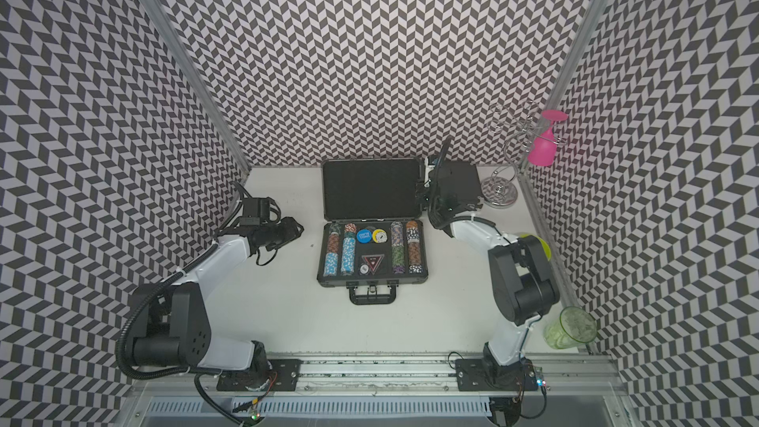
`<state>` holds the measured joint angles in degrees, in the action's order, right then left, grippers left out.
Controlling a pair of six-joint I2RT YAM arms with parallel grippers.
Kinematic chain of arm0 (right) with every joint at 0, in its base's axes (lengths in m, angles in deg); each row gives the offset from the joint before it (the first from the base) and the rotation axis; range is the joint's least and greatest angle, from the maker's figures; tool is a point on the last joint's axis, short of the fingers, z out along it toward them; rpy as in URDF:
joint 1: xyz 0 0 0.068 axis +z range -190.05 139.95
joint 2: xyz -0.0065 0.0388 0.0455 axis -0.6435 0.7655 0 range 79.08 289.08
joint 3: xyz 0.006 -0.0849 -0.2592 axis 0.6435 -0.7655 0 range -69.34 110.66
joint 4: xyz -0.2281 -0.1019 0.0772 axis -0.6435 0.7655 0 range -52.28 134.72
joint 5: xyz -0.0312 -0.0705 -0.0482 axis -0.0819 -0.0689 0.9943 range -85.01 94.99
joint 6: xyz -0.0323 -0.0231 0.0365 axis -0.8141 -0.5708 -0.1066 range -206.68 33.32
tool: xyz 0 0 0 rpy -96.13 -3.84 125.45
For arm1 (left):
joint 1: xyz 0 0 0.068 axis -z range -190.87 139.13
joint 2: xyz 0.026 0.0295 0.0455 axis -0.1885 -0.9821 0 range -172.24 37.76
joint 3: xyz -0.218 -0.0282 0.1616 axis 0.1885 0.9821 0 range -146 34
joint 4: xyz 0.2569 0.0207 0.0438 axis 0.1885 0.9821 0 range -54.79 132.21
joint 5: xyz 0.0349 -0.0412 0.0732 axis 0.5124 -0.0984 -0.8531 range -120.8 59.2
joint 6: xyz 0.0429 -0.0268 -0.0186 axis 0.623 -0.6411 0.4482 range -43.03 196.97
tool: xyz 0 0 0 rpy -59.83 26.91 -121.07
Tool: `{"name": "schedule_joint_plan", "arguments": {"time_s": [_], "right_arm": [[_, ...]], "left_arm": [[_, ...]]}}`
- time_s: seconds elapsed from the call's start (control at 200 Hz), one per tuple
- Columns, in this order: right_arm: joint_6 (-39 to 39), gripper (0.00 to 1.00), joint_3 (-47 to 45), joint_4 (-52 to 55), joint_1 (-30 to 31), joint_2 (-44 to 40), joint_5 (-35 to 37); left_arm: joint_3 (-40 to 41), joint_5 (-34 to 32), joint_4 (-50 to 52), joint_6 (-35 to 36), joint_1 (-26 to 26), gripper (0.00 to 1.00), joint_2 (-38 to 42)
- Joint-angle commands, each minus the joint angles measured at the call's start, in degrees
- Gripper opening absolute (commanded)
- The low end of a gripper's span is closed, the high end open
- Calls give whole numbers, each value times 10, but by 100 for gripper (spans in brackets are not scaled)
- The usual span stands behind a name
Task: Close the poker set cases
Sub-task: Close the lid of the poker set case.
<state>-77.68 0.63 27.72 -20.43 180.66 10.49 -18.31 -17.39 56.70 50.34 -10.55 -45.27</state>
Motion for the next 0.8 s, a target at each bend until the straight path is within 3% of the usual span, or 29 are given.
{"name": "schedule_joint_plan", "arguments": {"time_s": [0.0,0.155,0.365,0.791], "right_arm": [[2,39,23,-2,-3,30,14],[7,28,58,33,-3,67,-6],[3,0,27,-6,-3,56,-33],[-25,0,-107,-141,-1,-50,-69]], "left_arm": [[-10,7,-11,-3,-4,52,-1],[-9,8,-11,1,-4,52,-2],[-9,7,-12,4,-3,52,0],[-1,11,-34,-7,-3,52,-7]]}}
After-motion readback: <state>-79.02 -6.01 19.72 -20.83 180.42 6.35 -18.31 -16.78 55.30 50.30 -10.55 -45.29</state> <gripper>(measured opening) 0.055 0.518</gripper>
